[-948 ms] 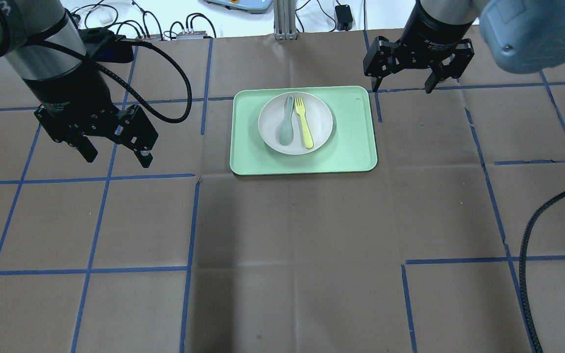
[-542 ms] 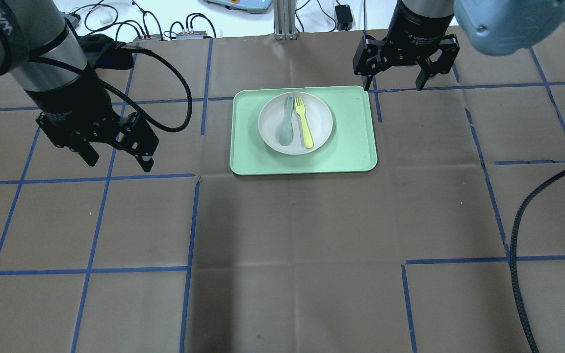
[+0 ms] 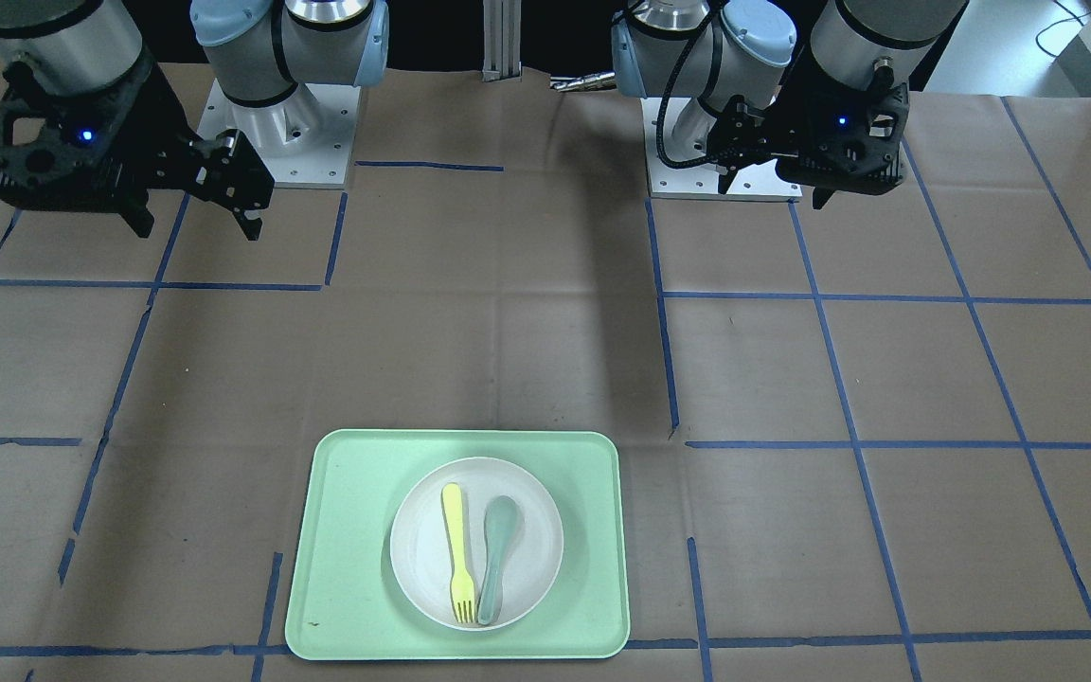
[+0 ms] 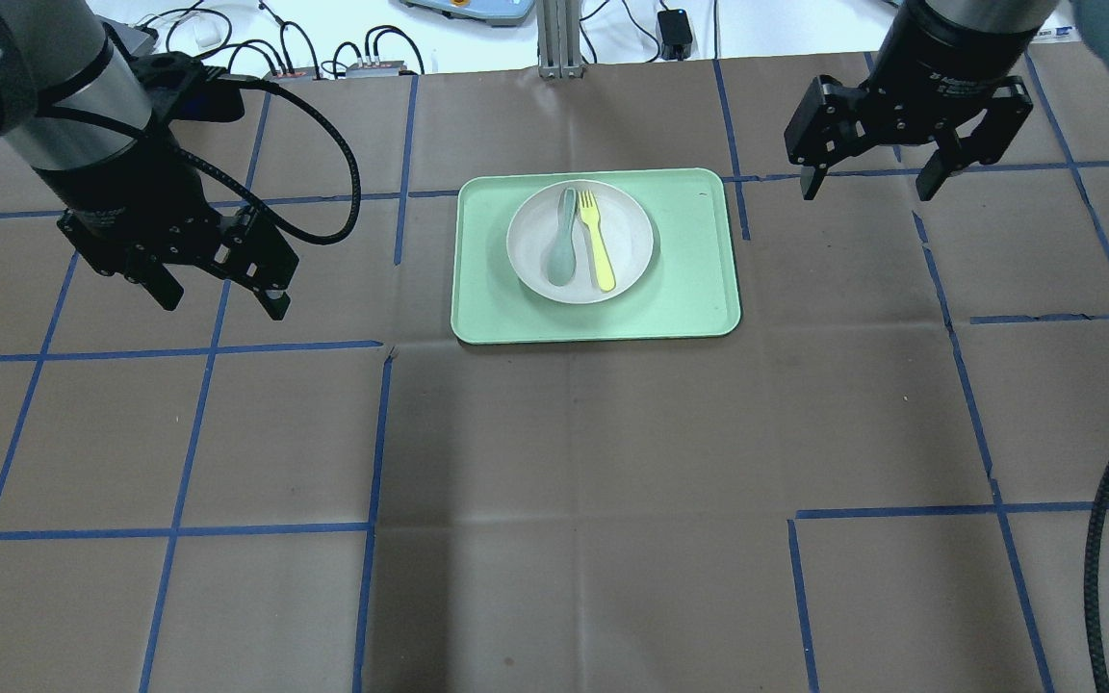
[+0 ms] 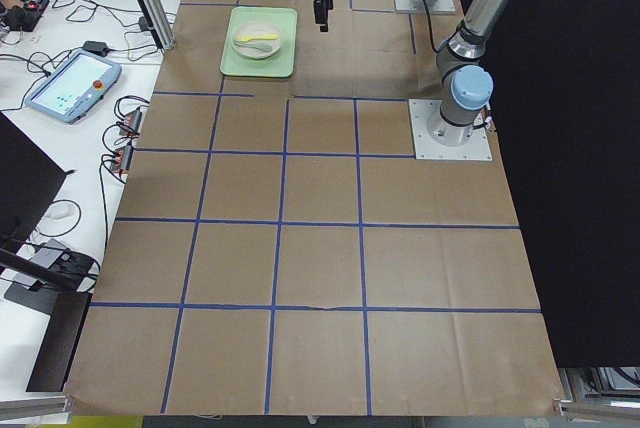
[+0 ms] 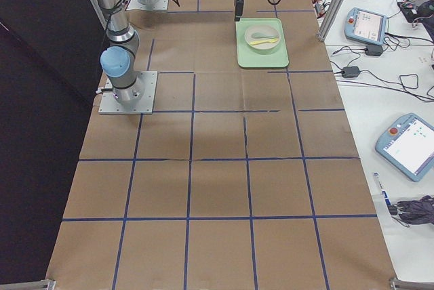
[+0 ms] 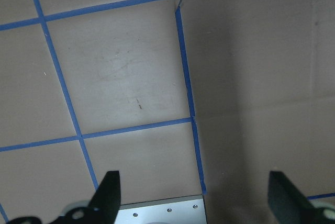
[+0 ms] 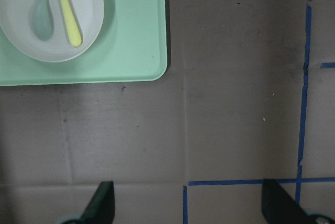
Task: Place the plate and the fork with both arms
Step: 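Retract the left gripper while moving the right gripper over the plate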
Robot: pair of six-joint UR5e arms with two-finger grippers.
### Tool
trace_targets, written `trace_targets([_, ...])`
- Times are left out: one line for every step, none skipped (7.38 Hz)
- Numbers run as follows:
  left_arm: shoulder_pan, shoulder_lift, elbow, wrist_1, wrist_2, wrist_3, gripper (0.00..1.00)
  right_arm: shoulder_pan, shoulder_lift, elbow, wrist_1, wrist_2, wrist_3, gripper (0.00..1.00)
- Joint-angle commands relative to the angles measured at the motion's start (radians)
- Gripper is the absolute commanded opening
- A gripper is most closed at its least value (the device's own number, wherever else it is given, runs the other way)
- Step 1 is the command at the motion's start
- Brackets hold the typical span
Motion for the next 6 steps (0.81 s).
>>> trace_targets([0.002, -0.001, -0.002, 0.048, 0.000, 0.000, 1.00, 0.002, -0.033, 0.028, 0.008, 0.003, 0.069, 1.00])
trace_targets([0.002, -0.015, -0.002, 0.074, 0.000, 0.000, 1.00, 0.004, -0.030, 0.031, 0.007, 0.003, 0.084, 1.00])
trace_targets([0.002, -0.023, -0.003, 0.096, 0.000, -0.002, 1.00, 0.005, 0.005, 0.016, -0.027, 0.007, 0.071, 1.00])
trace_targets([0.002, -0.023, -0.003, 0.098, 0.000, 0.000, 1.00, 0.031, 0.077, -0.011, -0.083, 0.015, 0.084, 1.00])
trace_targets([0.002, -0.023, -0.003, 0.098, 0.000, 0.000, 1.00, 0.084, 0.167, -0.066, -0.114, 0.003, 0.092, 1.00])
trace_targets([0.002, -0.023, -0.003, 0.098, 0.000, 0.001, 1.00, 0.124, 0.256, -0.146, -0.117, 0.003, 0.115, 1.00])
